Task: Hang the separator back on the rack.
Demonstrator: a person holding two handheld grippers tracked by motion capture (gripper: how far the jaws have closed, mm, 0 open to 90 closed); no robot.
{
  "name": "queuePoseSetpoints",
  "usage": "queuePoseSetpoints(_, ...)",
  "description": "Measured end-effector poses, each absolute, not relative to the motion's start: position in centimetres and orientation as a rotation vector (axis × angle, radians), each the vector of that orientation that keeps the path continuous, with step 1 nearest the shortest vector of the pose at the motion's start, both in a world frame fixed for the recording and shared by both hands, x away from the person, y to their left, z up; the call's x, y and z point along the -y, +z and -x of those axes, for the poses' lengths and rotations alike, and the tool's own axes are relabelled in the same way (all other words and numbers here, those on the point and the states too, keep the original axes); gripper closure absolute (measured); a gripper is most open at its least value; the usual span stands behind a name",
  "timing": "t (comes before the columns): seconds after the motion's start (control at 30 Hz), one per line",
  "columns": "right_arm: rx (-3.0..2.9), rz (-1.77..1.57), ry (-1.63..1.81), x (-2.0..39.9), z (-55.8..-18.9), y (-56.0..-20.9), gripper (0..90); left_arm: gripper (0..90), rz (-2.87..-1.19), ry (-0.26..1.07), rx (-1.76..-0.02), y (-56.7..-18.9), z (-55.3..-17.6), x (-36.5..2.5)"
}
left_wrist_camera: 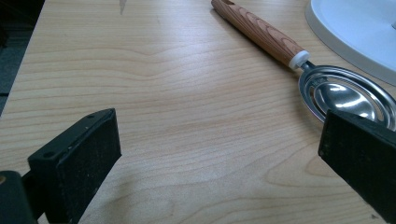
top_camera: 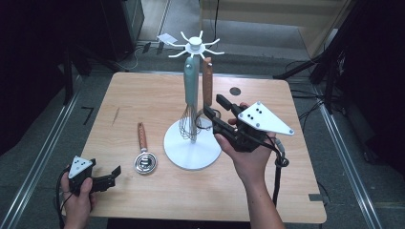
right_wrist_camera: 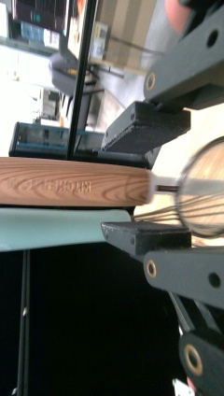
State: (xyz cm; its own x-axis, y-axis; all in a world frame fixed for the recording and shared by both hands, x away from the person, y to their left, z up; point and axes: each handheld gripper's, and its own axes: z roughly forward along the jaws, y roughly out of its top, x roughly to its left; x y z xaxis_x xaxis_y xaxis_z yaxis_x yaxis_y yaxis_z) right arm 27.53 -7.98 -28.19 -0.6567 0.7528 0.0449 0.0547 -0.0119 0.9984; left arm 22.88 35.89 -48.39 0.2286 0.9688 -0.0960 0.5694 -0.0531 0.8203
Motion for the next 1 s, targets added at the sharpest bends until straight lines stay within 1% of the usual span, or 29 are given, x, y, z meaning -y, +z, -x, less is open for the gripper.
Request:
queuePoseSetpoints(0.07,-1.738,-0.845,1.721,8.1,-27.5,-28.1,58.6,0.0,-1.725,0.650,-1.438,-48.4,-22.9,-35.9)
queuePoseSetpoints(0.17,-1.720,-0.853,1.718,8.3,-27.6,-28.1,68.2,0.0,-1.726,0.649,-1.438,-48.4,-22.9,-35.9)
queuePoseSetpoints(0.23,-1.719,-0.858,1.742,8.6,-27.9,-28.0,80.4,0.0,-1.728,0.649,-1.437,-48.4,-22.9,-35.9)
queuePoseSetpoints(0.3,-1.716,-0.854,1.735,8.7,-28.2,-27.7,88.7,0.0,-1.728,0.649,-1.437,-48.4,-22.9,-35.9)
queuePoseSetpoints(0.33,-1.710,-0.857,1.732,8.7,-28.3,-27.6,90.0,0.0,-1.724,0.648,-1.436,-48.4,-22.9,-35.9)
queuePoseSetpoints(0.73,-1.622,-0.785,1.680,8.1,-30.2,-25.3,90.0,0.0,-1.729,0.645,-1.434,-48.4,-22.9,-35.9)
queuePoseSetpoints(1.0,-1.587,-0.758,1.720,7.9,-31.1,-23.2,90.0,0.0,-1.729,0.644,-1.431,-48.4,-22.9,-35.9)
